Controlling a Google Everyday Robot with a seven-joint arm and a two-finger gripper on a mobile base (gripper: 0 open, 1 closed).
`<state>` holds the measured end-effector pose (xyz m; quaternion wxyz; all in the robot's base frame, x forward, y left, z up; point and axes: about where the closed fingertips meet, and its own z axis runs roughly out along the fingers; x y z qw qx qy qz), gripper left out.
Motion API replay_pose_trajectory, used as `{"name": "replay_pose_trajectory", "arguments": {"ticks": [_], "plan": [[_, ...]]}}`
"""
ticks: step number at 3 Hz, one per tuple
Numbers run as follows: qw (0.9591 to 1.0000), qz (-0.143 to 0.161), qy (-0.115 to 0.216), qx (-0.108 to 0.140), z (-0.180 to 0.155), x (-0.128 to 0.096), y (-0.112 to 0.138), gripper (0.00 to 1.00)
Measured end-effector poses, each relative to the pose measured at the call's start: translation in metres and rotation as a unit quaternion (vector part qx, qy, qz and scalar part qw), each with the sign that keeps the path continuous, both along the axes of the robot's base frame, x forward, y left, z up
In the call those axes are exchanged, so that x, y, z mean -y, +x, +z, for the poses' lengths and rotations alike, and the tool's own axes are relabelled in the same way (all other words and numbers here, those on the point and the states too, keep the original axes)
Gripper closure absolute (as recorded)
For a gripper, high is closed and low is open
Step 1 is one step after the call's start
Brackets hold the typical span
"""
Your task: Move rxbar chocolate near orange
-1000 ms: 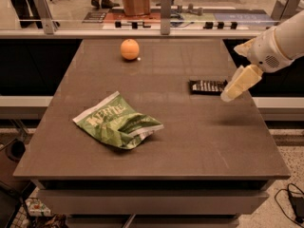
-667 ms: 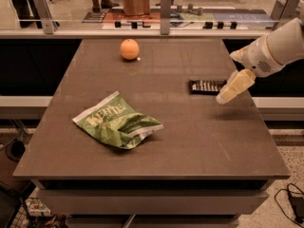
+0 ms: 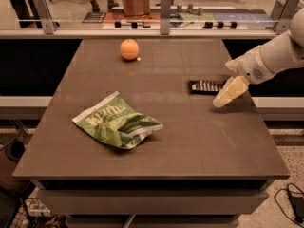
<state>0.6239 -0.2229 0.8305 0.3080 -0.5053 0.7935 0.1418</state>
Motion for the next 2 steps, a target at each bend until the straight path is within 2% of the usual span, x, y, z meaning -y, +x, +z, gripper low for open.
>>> {"name": "replay_pose_trajectory", "arguments": {"ticks": [1, 2], "plan": [[0.9997, -0.001, 0.024, -0.005, -0.0133, 0.0094, 0.0100, 0.00], [0.9997, 0.001, 0.024, -0.006, -0.0151, 0.0066, 0.0109, 0.18]]}}
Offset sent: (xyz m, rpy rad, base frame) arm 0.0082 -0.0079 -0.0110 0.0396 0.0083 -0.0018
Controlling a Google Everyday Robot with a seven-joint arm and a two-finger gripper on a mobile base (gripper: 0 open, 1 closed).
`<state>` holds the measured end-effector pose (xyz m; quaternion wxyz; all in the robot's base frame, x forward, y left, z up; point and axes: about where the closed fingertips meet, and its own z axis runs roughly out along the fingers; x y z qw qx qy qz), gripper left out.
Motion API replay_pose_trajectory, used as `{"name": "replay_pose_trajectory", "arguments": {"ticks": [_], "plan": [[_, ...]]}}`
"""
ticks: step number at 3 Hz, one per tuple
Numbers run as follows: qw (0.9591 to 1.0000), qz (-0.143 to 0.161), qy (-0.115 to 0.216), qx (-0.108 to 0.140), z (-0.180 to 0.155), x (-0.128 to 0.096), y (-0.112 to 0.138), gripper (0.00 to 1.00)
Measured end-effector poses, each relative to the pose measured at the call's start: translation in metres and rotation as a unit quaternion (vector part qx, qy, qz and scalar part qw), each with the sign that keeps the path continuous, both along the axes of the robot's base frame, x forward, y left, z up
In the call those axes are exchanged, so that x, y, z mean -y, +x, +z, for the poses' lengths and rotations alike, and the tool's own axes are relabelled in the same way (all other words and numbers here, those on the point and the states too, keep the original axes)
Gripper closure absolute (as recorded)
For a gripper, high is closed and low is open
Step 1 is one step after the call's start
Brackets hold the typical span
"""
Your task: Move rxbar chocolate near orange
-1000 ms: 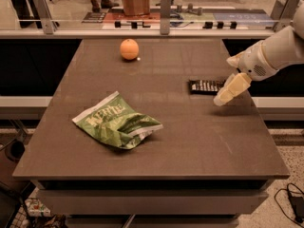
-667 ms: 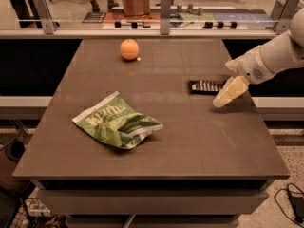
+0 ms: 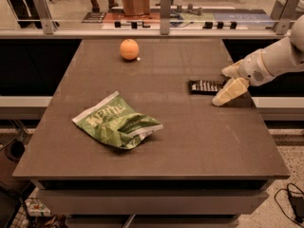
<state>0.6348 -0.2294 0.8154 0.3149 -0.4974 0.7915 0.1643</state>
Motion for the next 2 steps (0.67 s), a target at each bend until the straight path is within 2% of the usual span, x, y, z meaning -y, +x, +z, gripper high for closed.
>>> {"name": "replay_pose_trajectory", "arguments": {"ticks": [2], "plan": [[1.0000, 0.002, 0.001, -0.002, -0.0013, -0.0026, 0.0006, 0.64]]}}
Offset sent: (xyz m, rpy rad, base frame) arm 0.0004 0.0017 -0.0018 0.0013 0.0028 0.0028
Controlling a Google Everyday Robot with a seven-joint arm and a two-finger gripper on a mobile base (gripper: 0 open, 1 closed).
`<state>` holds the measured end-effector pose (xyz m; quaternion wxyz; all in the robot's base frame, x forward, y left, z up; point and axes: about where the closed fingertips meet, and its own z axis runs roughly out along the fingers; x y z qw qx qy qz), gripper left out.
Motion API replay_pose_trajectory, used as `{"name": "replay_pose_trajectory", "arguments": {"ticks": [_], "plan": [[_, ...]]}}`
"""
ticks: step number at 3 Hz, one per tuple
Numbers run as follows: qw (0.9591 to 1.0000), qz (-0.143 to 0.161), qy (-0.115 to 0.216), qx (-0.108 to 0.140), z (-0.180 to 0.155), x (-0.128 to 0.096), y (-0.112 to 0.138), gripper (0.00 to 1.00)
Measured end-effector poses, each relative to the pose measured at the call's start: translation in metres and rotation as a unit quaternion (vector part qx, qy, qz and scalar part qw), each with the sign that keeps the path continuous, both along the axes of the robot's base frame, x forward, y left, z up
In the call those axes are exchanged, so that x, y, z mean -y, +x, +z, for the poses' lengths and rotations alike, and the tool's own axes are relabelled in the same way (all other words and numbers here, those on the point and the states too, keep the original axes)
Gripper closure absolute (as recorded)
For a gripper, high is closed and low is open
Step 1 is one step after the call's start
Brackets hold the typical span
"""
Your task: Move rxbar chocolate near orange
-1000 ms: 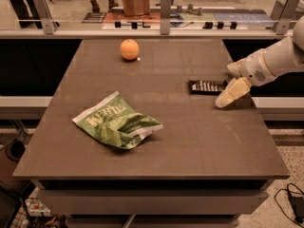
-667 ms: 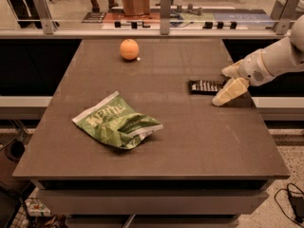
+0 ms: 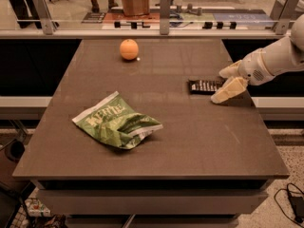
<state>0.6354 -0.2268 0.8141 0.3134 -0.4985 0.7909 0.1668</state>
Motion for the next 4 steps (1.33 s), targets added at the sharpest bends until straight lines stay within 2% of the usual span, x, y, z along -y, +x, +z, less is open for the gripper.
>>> {"name": "replay_pose_trajectory", "arguments": {"ticks": [1, 2, 3, 4], "plan": [[1.0000, 0.000, 0.000, 0.000, 0.004, 0.000, 0.000, 0.88], [1.0000, 0.000, 0.000, 0.000, 0.009, 0.000, 0.000, 1.00], [1.0000, 0.000, 0.000, 0.000, 0.009, 0.000, 0.000, 1.00], [0.9998, -0.008, -0.012, -0.011, 0.023, -0.003, 0.006, 1.00]]}}
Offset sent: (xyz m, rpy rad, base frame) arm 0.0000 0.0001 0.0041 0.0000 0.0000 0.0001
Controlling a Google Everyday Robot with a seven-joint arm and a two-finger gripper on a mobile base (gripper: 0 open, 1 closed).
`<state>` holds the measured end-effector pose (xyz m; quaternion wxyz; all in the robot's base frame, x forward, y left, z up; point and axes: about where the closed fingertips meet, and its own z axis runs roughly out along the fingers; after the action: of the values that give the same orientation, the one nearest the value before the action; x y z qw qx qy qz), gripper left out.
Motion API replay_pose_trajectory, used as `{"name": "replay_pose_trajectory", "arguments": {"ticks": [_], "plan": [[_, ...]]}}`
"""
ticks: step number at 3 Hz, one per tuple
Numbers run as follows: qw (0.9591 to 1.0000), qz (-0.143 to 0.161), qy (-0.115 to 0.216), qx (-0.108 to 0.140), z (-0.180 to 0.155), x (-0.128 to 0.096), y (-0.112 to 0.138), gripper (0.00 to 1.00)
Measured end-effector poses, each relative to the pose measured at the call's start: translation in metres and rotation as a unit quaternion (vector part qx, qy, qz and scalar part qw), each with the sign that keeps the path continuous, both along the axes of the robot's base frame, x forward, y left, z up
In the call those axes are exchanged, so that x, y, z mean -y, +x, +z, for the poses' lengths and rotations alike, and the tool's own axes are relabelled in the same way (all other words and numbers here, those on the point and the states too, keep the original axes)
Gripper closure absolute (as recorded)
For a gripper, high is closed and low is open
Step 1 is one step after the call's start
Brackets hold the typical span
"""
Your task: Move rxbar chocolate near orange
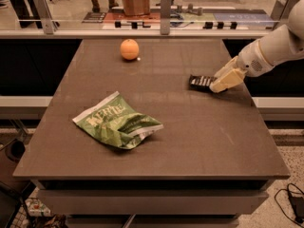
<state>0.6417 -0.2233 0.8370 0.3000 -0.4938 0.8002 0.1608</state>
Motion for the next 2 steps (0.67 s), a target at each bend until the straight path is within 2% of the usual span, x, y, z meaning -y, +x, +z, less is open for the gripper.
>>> {"name": "replay_pose_trajectory", "arguments": {"ticks": [1, 2], "plan": [[0.9994, -0.033, -0.008, -0.003, 0.025, -0.005, 0.012, 1.00], [0.9983, -0.057, -0.004, 0.007, 0.046, -0.009, 0.026, 1.00]]}}
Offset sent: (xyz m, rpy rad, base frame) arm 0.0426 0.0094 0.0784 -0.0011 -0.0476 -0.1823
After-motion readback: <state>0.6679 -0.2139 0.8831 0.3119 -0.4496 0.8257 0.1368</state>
